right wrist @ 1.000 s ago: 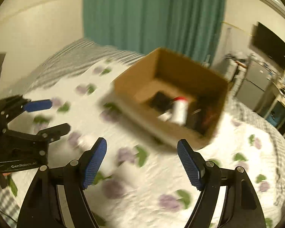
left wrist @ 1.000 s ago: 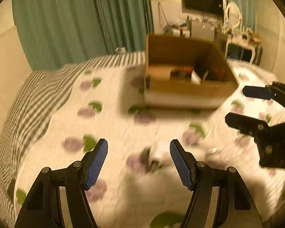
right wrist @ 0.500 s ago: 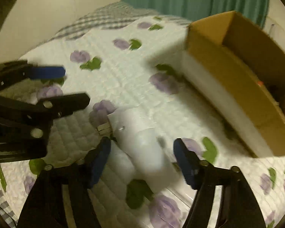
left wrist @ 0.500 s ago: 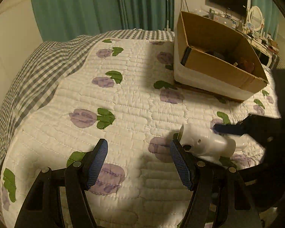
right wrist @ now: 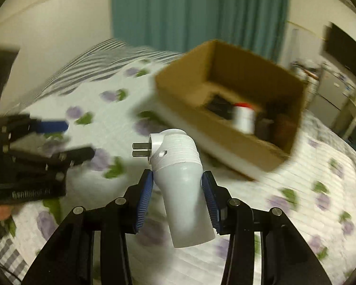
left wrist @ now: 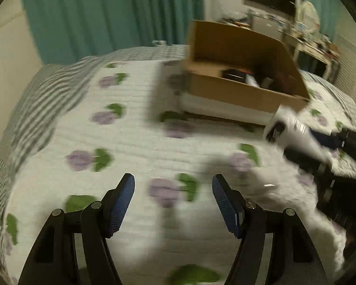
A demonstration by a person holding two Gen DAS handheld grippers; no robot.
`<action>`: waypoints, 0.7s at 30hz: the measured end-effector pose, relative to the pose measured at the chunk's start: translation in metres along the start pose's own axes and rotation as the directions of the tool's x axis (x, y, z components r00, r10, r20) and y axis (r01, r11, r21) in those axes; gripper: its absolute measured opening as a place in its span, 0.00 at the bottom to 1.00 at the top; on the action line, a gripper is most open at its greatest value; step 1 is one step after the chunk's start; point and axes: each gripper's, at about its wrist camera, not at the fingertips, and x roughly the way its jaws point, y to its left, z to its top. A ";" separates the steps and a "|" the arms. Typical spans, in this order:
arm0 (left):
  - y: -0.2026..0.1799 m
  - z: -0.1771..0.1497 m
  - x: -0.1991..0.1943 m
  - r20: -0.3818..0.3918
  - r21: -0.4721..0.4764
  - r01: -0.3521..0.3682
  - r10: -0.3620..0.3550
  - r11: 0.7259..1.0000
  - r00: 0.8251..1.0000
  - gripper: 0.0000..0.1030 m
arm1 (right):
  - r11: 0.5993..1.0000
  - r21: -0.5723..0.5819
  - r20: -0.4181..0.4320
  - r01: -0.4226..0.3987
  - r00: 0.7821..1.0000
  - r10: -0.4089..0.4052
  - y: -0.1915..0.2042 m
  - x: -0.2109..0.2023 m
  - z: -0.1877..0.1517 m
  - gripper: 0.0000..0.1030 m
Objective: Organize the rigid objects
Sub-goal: 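Grasp the white plug-in device with the right tool, then grasp the small white square pad with the left tool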
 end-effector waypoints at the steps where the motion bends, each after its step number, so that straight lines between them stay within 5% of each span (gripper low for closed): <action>1: -0.010 0.001 0.002 -0.006 0.013 0.019 -0.019 1.000 1.000 0.69 | 1.000 0.022 -0.001 0.021 1.000 -0.021 -0.010 -0.003 -0.002 0.41; 8: -0.079 0.002 0.030 -0.096 0.093 0.128 -0.119 0.988 0.988 0.69 | 0.980 0.172 -0.023 0.099 0.995 -0.097 -0.077 -0.019 -0.022 0.41; 21: -0.120 0.005 0.081 -0.170 0.192 0.102 -0.070 0.976 0.983 0.69 | 0.979 0.196 -0.021 0.063 0.998 -0.060 -0.077 -0.009 -0.025 0.41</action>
